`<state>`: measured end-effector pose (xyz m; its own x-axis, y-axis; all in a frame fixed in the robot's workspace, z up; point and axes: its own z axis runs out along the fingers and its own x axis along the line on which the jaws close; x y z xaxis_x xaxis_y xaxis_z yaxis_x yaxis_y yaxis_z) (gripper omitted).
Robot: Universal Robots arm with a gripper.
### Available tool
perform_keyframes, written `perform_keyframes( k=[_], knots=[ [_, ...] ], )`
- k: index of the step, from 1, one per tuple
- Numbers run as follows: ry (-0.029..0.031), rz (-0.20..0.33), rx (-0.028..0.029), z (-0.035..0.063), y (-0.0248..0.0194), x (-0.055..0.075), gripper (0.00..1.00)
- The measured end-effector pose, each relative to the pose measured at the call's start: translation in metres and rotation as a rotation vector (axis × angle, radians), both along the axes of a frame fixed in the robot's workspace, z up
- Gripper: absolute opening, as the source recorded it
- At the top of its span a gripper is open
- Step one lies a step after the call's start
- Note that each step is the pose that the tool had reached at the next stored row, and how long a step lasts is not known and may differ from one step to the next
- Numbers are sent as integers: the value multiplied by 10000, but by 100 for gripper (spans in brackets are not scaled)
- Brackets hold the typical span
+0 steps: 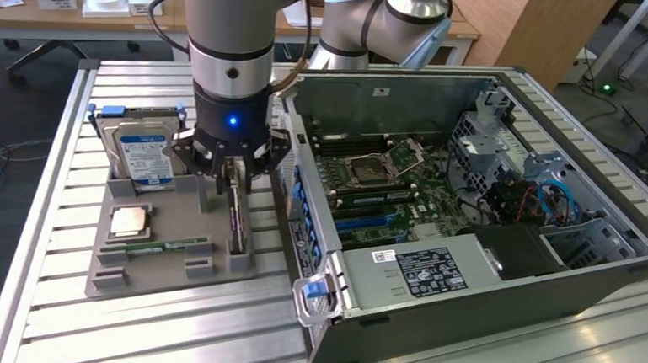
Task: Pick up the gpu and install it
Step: 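Pick up the gpu and move the gpu toward the slot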
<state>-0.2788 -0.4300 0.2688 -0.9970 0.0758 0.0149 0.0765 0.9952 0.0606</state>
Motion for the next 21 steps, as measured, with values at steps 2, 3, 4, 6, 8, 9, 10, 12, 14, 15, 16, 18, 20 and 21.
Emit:
perform_keyframes(
  k=[2, 3, 4, 6, 8, 9, 10, 12, 14, 15, 16, 18, 20, 21],
  knots=[
    [0, -1, 0, -37, 0, -2, 43],
    [1, 0, -1, -55, 0, -3, 43],
    [0, 0, 0, -73, 0, -4, 43],
    [0, -1, -1, -109, 0, -7, 43],
    [-3, -1, 0, -147, 0, -9, 43],
    [-3, 0, 0, -164, 0, -10, 43],
    [-5, -1, 0, -182, 0, -12, 43],
    [-9, -1, 0, -217, 0, -16, 43],
    [-14, 0, 1, -253, 0, -18, 43],
    [-16, 0, 0, -270, 0, -19, 43],
    [-18, 0, 0, -287, 0, -20, 43],
    [-23, 0, 0, -317, 0, -21, 43],
    [-28, 0, -2, -327, 0, -22, 43],
    [-35, -1, -2, -331, 0, -23, 43]
  ],
)
